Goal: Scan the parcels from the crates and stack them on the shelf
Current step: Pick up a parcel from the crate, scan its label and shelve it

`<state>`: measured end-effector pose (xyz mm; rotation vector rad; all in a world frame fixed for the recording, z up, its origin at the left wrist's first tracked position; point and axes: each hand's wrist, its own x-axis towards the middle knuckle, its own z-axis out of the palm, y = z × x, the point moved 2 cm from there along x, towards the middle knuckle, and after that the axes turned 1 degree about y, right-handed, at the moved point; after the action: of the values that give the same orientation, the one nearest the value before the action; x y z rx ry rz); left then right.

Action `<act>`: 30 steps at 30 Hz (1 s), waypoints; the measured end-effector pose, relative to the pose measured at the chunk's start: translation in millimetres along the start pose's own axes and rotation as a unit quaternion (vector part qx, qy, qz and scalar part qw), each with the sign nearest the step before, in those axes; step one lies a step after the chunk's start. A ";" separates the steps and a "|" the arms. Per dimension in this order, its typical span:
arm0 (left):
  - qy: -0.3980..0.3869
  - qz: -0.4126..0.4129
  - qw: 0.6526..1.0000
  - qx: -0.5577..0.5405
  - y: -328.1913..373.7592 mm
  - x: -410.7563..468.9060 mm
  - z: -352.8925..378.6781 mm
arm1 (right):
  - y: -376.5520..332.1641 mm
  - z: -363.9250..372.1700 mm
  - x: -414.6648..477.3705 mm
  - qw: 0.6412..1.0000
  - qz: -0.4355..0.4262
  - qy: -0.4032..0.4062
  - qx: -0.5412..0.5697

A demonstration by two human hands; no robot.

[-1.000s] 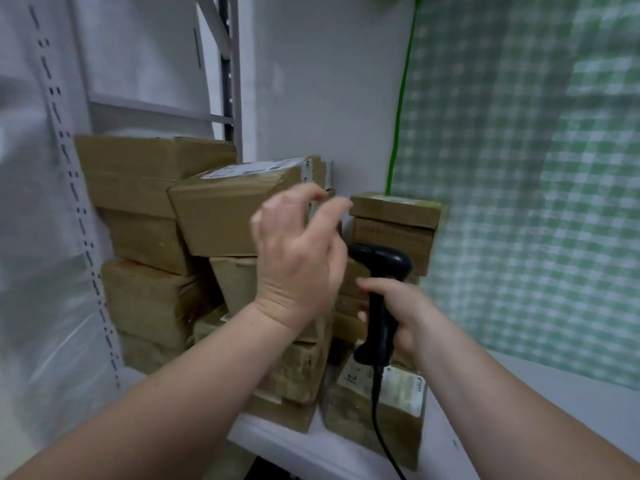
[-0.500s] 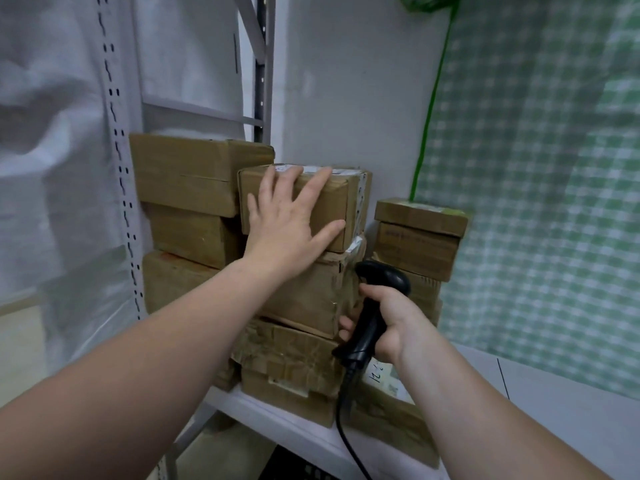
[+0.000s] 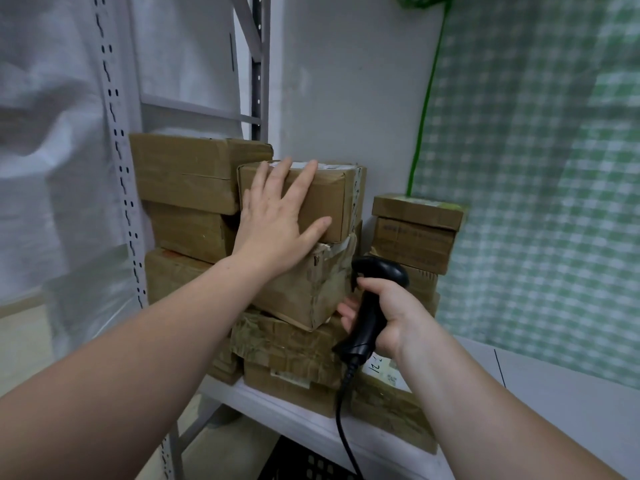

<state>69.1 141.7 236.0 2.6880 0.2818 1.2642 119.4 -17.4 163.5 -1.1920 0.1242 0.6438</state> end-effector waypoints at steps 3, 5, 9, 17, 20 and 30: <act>-0.002 -0.001 1.000 0.001 4.6 -3.0 -5.1 | -2.3 -3.9 -8.0 1.000 -0.014 -0.003 -0.021; 0.013 0.001 1.000 -0.002 9.2 -7.4 -10.7 | -4.3 -8.6 -15.5 0.999 -0.027 -0.006 -0.040; 0.088 0.047 0.994 -0.033 24.3 -29.2 -21.0 | -3.9 -30.4 -27.6 0.991 -0.056 -0.004 -0.124; -0.230 0.095 0.962 -0.115 44.4 -121.6 24.7 | 45.2 -97.6 -57.9 0.964 -0.035 -0.002 -0.262; -0.317 0.049 0.939 -0.127 40.4 -163.3 54.6 | 76.8 -120.3 -63.0 0.948 -0.025 0.006 -0.318; -0.527 -0.092 0.840 -0.086 7.0 -301.3 141.8 | 203.2 -188.0 -57.9 0.912 0.083 0.010 -0.402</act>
<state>-8.9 55.1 -76.0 2.6434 0.2313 -0.3226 10.1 -164.3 -52.1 -1.9995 -0.0337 0.8702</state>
